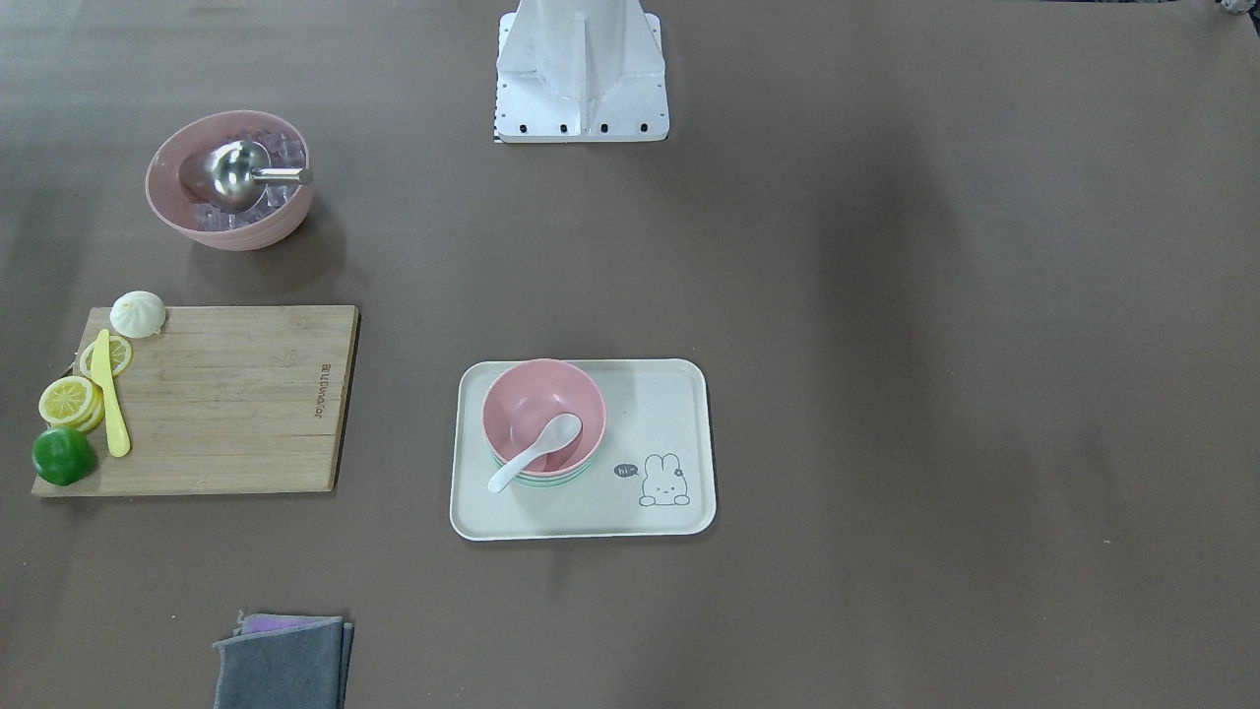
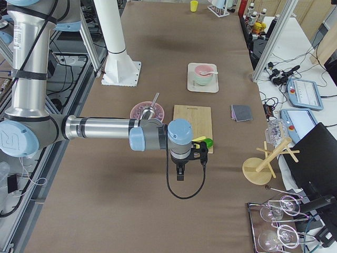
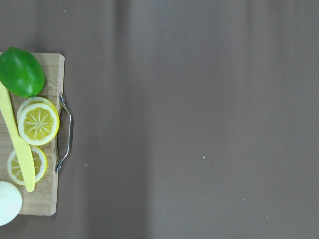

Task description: Stack pink bowl on green and place spoon

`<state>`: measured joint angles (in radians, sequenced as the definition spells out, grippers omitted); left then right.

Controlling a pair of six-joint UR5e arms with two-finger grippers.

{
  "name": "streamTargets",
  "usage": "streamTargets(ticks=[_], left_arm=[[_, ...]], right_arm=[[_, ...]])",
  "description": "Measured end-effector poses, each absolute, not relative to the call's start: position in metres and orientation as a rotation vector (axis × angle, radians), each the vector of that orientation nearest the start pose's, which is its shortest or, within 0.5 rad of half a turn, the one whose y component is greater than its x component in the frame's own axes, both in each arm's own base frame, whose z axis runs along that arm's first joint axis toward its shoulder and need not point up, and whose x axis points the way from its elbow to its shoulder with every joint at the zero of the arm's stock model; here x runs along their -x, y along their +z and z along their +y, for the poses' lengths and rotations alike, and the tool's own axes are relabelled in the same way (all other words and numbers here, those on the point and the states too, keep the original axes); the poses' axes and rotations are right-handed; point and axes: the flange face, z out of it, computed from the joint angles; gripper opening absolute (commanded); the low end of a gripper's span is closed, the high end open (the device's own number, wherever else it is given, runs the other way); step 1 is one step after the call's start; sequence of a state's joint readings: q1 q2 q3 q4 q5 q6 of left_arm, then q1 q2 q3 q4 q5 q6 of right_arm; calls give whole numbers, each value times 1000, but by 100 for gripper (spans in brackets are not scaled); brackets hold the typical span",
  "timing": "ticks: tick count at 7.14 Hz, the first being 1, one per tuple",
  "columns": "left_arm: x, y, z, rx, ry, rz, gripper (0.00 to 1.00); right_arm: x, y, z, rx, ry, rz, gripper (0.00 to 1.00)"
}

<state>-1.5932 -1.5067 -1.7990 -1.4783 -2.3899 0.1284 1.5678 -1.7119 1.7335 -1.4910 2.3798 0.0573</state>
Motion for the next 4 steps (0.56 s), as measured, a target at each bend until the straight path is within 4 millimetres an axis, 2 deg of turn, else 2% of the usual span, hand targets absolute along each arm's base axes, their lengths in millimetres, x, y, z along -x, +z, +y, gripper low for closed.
streamTargets(ticks=[4], left_arm=[[63, 571, -475, -148, 157, 810, 100]], right_arm=[[-60, 633, -439, -72, 11, -810, 100]])
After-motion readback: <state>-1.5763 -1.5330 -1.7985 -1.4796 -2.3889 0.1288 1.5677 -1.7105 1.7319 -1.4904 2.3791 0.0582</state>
